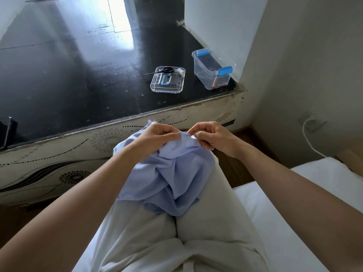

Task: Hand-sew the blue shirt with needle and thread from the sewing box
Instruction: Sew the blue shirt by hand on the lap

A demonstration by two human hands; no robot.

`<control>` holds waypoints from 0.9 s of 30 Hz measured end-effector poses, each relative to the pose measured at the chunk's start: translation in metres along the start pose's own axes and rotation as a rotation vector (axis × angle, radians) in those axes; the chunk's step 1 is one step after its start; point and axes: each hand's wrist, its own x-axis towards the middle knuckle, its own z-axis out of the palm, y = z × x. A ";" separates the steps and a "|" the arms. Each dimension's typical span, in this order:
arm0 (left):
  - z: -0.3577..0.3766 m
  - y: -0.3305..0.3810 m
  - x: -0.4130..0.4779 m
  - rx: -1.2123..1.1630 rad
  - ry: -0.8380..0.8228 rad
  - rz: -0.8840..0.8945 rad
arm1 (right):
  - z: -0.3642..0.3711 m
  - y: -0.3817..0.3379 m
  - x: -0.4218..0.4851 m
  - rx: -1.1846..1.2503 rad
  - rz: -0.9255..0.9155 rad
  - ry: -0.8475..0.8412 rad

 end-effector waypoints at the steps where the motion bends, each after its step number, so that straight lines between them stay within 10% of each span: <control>1: 0.000 -0.001 0.000 -0.028 -0.003 -0.003 | 0.001 0.001 0.001 0.018 0.005 -0.003; 16: 0.012 -0.010 -0.003 -0.439 -0.055 -0.126 | 0.013 0.013 0.004 0.248 -0.001 -0.082; 27: 0.016 0.006 -0.002 -0.323 0.067 -0.091 | 0.013 0.009 0.007 0.243 -0.062 0.122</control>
